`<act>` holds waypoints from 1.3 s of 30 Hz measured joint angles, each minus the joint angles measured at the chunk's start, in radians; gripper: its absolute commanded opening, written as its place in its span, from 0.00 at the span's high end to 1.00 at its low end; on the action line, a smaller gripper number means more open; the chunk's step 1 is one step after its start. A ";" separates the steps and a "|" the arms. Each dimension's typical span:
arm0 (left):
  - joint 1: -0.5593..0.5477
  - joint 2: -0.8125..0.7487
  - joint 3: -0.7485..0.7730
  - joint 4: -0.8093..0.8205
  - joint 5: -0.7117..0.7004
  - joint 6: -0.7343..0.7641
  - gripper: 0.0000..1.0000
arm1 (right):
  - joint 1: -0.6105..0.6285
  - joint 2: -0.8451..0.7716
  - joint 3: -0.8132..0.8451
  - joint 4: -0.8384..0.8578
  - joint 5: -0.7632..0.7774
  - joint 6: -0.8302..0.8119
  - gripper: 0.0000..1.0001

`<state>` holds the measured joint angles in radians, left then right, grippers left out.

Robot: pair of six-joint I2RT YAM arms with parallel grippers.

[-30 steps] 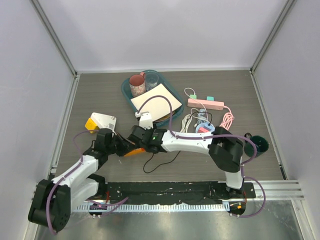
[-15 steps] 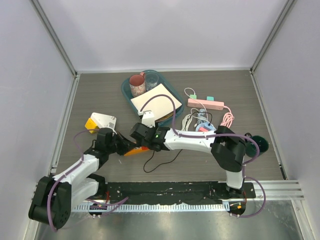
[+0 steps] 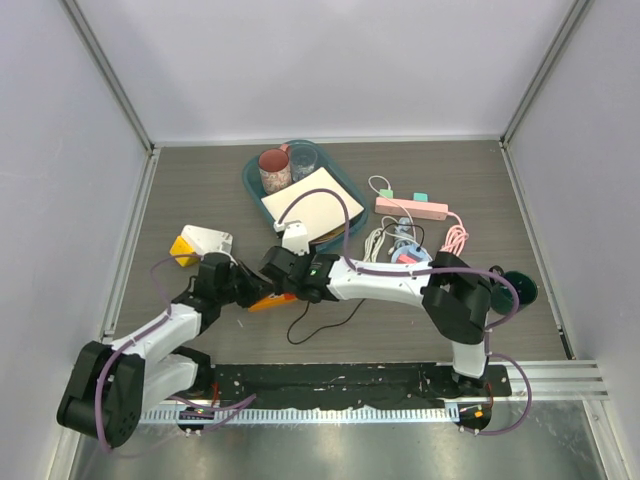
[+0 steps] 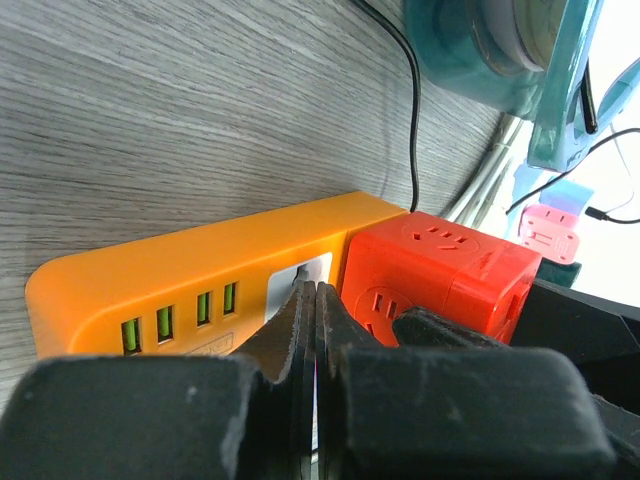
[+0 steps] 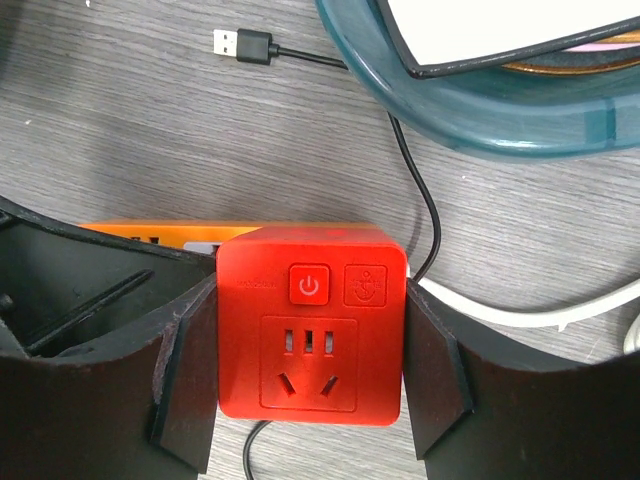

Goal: Pull the plug off the socket

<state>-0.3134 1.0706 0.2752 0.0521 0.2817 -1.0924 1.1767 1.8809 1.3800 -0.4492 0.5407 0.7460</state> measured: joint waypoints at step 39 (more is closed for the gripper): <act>-0.079 0.064 0.062 -0.017 -0.089 -0.004 1.00 | -0.015 0.013 0.050 -0.090 0.000 -0.029 0.99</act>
<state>-0.3927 1.1351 0.3370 0.0349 0.1932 -1.0962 1.1618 1.8942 1.4303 -0.5392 0.5407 0.7174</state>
